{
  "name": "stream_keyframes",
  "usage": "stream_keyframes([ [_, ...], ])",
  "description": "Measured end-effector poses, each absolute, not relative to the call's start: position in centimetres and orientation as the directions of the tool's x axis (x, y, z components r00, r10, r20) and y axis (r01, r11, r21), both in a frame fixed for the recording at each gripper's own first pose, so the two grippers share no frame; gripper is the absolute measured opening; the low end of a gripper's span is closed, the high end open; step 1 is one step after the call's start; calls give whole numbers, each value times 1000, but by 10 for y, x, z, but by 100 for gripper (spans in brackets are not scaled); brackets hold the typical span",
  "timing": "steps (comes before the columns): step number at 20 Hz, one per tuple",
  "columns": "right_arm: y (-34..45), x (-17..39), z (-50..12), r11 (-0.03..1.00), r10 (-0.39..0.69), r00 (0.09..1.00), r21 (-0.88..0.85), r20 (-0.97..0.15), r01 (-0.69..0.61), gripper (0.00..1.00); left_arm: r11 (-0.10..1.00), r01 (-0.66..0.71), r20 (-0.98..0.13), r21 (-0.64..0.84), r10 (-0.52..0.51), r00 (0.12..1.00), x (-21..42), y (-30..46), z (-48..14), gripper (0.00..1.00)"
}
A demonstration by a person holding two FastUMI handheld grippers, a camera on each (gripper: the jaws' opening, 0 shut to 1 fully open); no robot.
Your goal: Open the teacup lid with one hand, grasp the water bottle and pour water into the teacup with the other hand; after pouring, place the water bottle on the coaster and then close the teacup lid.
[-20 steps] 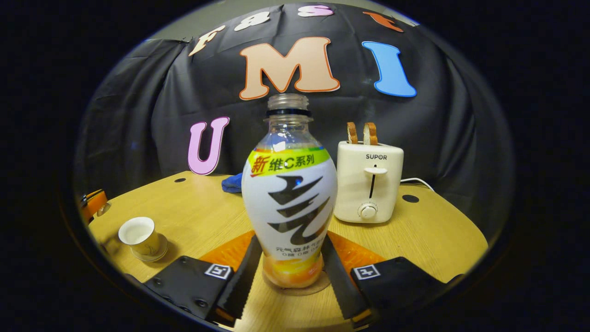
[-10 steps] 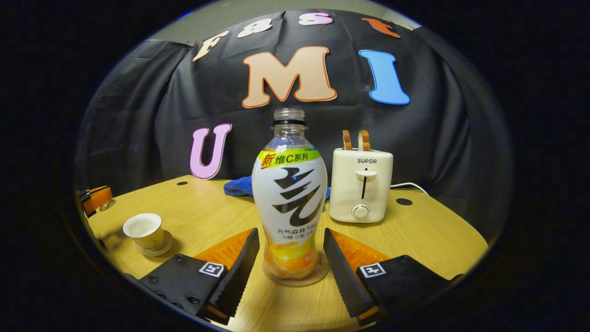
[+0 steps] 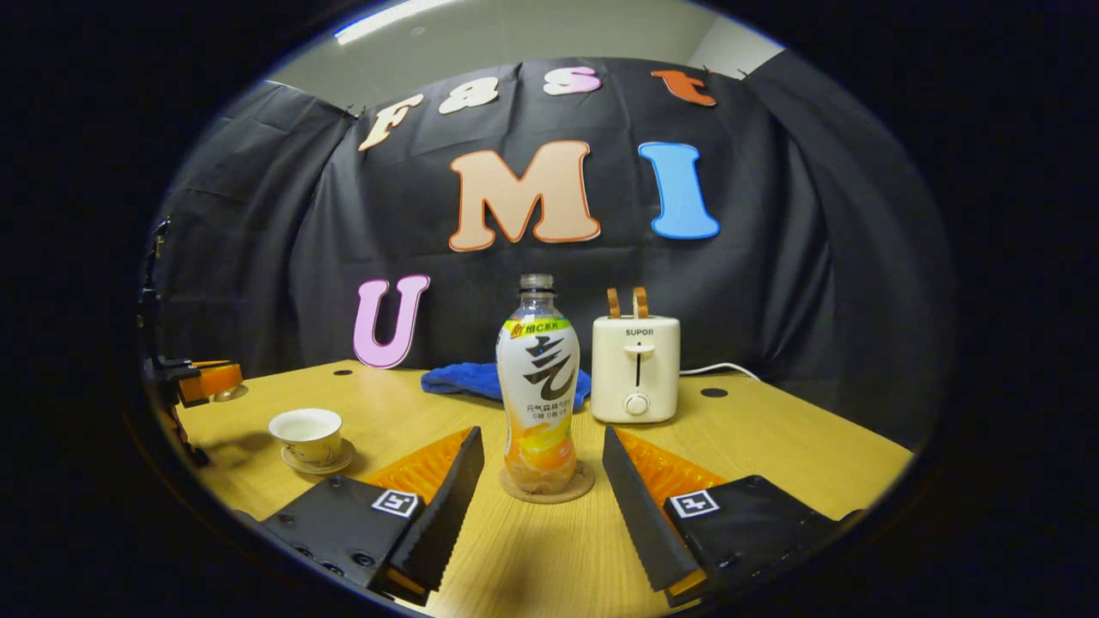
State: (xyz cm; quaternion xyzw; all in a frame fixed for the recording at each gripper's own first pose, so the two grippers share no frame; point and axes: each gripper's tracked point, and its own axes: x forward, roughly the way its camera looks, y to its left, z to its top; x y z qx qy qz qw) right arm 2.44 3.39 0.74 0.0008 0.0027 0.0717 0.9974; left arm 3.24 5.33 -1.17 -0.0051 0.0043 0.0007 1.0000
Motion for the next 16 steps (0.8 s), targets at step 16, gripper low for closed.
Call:
stream_keyframes([
  [16, -7, 0, 11, 1000, -22, 1000, -7, -3, 22, 89, 955, 297, -3, -17, -297, 955, 50, -61, -10, 27],
])
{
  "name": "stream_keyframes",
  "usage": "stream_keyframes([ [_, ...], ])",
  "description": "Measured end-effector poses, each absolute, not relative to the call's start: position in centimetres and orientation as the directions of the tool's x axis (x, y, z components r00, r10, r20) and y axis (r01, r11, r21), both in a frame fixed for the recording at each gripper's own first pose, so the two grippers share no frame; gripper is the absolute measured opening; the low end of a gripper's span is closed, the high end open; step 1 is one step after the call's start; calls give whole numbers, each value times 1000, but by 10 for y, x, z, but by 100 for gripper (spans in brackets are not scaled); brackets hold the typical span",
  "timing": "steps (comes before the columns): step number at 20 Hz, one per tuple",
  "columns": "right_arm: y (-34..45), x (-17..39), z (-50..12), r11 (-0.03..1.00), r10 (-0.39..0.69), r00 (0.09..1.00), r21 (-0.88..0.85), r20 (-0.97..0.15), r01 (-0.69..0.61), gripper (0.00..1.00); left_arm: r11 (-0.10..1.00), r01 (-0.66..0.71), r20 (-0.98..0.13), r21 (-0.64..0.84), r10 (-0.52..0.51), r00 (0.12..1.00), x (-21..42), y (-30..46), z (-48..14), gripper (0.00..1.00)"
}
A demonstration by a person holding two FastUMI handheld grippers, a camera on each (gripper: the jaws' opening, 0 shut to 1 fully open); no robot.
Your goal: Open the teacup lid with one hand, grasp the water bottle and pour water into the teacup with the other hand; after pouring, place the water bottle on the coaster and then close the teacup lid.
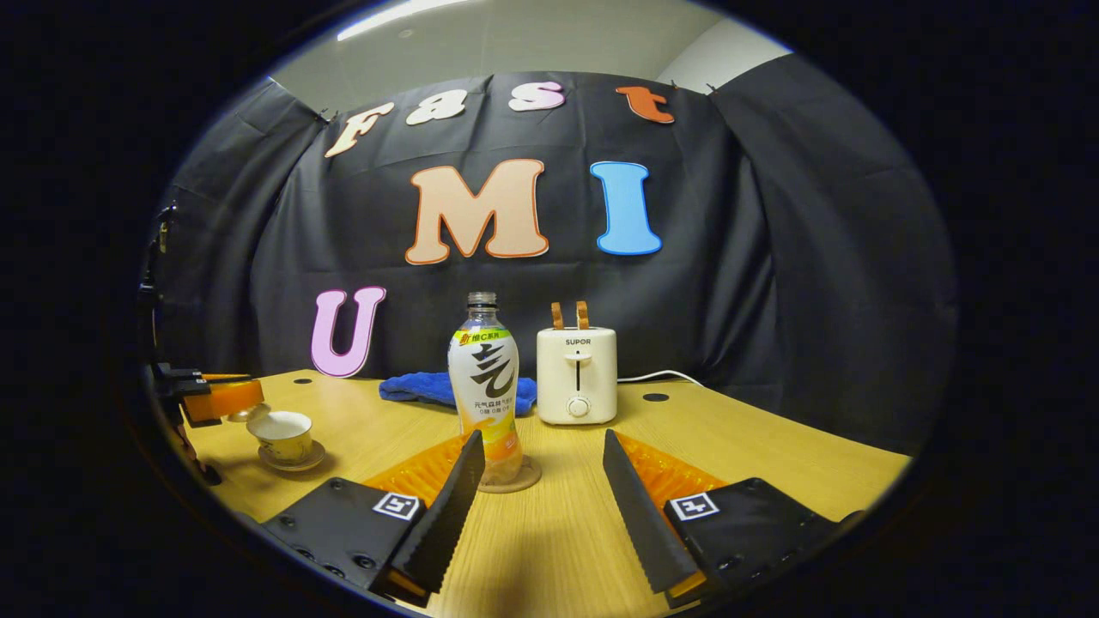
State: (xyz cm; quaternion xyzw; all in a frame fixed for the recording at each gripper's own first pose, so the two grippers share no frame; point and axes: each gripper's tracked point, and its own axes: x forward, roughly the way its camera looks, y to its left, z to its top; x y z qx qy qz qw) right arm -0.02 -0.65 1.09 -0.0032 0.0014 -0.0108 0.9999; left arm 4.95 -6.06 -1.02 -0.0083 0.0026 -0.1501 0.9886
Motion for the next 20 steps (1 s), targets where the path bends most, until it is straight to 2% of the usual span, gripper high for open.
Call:
stream_keyframes([
  [3, -7, 0, 12, 1000, -22, 1000, -6, -3, 22, 89, 936, 351, 0, -15, -351, 937, 53, -75, -9, 27],
  [4, -7, 0, 11, 1000, -22, 1000, -6, -4, 22, 86, 933, 360, 1, -13, -360, 933, 54, -77, -10, 27],
  [5, -7, 0, 12, 1000, -22, 1000, -7, -3, 22, 89, 931, 365, 0, -11, -365, 931, 56, -79, -9, 27],
  [7, -7, 0, 12, 1000, -22, 1000, -7, -4, 22, 89, 930, 368, -12, -1, -368, 930, 61, -81, -11, 27],
  [8, -7, 0, 11, 1000, -22, 1000, -7, -4, 22, 86, 930, 368, -20, 5, -368, 930, 62, -83, -13, 27],
  [20, -6, -1, 11, 1000, -9, 1000, -6, -6, 9, 86, 924, 382, -132, 31, -375, 918, 71, -90, -29, 27],
])
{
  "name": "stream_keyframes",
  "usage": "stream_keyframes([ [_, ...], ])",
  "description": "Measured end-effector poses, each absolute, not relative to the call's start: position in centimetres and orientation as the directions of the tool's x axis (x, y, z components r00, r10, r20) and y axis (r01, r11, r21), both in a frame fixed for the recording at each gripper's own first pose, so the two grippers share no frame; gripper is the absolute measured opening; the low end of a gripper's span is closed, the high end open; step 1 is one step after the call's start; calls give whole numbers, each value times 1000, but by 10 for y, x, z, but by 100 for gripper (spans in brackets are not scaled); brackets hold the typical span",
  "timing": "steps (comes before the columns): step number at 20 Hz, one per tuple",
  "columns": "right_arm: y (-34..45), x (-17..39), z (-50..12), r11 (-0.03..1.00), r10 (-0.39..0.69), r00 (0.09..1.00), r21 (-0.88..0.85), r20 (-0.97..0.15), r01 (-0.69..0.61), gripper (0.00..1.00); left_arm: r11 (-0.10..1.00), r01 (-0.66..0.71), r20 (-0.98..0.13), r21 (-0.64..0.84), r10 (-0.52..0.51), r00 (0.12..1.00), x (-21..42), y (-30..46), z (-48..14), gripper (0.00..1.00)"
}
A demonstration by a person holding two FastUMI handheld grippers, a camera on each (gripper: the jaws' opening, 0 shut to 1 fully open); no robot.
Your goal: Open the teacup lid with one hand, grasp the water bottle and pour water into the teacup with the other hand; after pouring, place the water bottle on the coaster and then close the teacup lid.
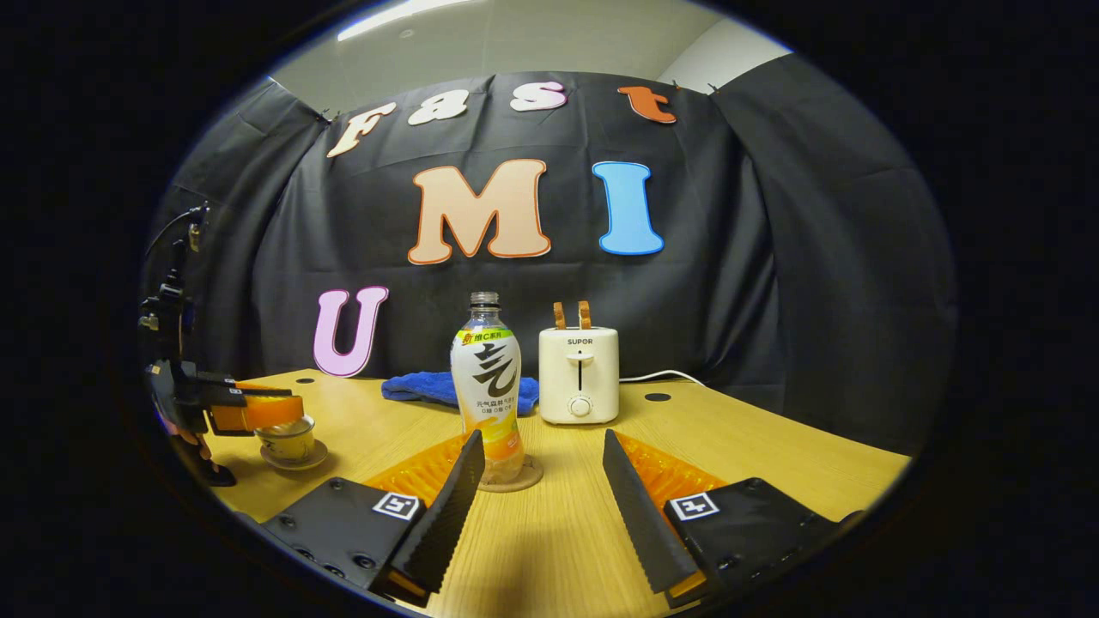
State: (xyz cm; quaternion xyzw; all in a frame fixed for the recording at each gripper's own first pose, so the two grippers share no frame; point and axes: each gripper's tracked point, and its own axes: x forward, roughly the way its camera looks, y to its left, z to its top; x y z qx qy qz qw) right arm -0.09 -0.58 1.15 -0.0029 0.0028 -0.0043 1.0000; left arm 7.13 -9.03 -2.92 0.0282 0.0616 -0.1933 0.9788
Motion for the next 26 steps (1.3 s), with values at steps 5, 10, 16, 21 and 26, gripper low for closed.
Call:
stream_keyframes([
  [5, -5, -1, 12, 1000, -5, 1000, -6, -6, 5, 86, 930, 366, -126, 27, -360, 924, 71, -87, -28, 27],
  [10, -6, -1, 12, 1000, -5, 1000, -6, -6, 5, 86, 930, 368, -102, 11, -365, 925, 69, -86, -24, 29],
  [16, -5, -1, 12, 1000, -2, 1000, -5, -6, 1, 86, 926, 378, -86, 1, -376, 923, 67, -85, -21, 31],
  [21, -5, -1, 13, 1000, -1, 1000, -5, -6, 1, 86, 928, 372, -1, -18, -372, 928, 60, -81, -7, 77],
  [26, -4, -1, 12, 1000, 4, 1000, -5, -5, -4, 86, 930, 368, 0, -17, -368, 930, 60, -81, -9, 96],
])
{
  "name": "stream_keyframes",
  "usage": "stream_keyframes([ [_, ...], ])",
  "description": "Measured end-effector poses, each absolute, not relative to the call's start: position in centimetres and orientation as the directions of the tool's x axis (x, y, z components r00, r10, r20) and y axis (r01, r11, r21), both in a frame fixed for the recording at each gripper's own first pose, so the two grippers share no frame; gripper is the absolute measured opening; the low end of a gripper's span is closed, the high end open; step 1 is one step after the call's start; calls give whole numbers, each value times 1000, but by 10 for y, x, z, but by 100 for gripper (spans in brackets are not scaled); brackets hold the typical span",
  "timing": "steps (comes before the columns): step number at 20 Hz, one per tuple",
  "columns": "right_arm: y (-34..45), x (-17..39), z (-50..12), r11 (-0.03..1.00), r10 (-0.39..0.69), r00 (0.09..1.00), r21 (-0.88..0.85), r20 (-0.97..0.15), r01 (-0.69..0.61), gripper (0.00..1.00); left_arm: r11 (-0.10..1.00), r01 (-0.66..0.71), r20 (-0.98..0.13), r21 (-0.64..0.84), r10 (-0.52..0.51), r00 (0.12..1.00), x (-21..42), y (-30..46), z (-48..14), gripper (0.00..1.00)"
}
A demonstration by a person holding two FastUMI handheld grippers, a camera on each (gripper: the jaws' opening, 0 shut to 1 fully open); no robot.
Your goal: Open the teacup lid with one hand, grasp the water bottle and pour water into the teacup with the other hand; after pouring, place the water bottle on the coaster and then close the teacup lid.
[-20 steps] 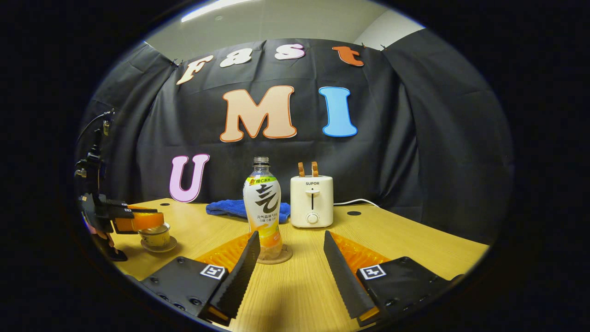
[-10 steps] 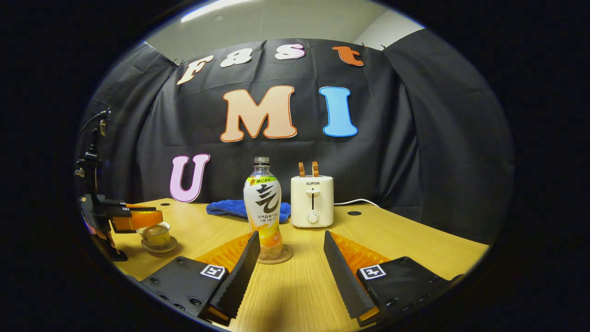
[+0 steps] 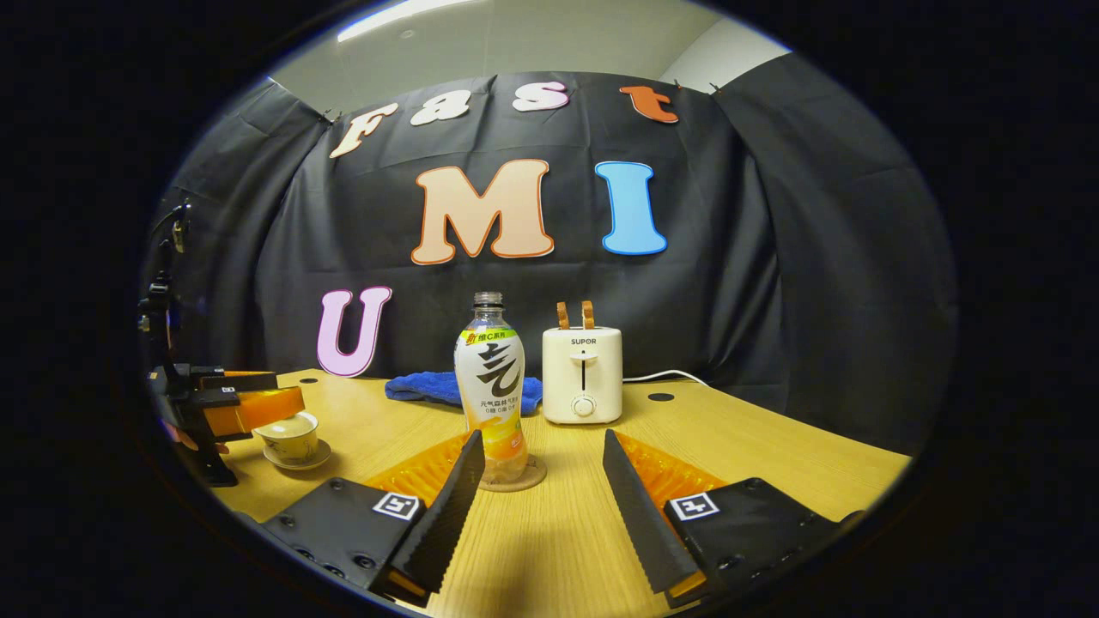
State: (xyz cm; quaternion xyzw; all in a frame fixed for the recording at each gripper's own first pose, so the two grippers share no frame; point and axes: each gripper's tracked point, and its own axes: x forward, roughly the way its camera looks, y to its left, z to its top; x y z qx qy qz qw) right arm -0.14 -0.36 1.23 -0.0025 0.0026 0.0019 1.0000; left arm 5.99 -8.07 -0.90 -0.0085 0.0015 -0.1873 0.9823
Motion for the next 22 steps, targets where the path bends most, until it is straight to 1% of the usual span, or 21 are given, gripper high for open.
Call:
stream_keyframes([
  [2, -4, -1, 12, 1000, 5, 1000, -5, -6, -5, 86, 937, 349, 2, -20, -349, 937, 58, -76, -8, 96],
  [3, -5, -1, 12, 1000, 1, 1000, -5, -5, -1, 86, 946, 324, 0, -16, -324, 946, 57, -70, -8, 96],
  [5, -7, -1, 12, 1000, -10, 1000, -5, -6, 10, 92, 969, 248, -5, -19, -248, 969, 55, -54, -9, 96],
  [6, -8, -2, 12, 1000, -14, 1000, -5, -6, 14, 92, 975, 220, -4, -15, -220, 976, 52, -50, -10, 96],
  [7, -8, -2, 13, 1000, -19, 1000, -6, -6, 19, 89, 979, 201, -5, -16, -201, 980, 48, -48, -8, 96],
  [10, -11, -2, 12, 999, -32, 999, -6, -5, 32, 89, 986, 164, 1, -13, -164, 987, 39, -41, -8, 96],
  [11, -12, -1, 13, 999, -37, 999, -6, -5, 37, 89, 991, 132, -7, -10, -132, 991, 37, -34, -8, 96],
  [12, -14, -2, 12, 999, -42, 999, -7, -5, 42, 92, 995, 95, -7, -12, -95, 995, 34, -26, -10, 96],
  [13, -15, -2, 13, 999, -48, 999, -7, -5, 48, 92, 998, 68, -2, -10, -68, 998, 33, -21, -7, 97],
  [16, -16, -2, 12, 998, -59, 998, -7, -5, 59, 92, 1000, -4, -8, -6, 4, 1000, 28, -9, -9, 95],
  [18, -16, -3, 13, 998, -59, 998, -8, -5, 59, 86, 999, -47, -9, -5, 47, 999, 26, -1, -9, 95],
  [19, -16, -3, 13, 998, -59, 998, -8, -5, 59, 86, 998, -64, -12, -4, 64, 998, 24, 2, -9, 94],
  [21, -16, -2, 13, 998, -59, 998, -8, -5, 59, 92, 994, -107, -16, -4, 107, 994, 17, 10, -10, 95],
  [22, -17, -3, 12, 998, -59, 998, -7, -5, 59, 89, 991, -137, -14, -3, 137, 991, 13, 16, -10, 95],
])
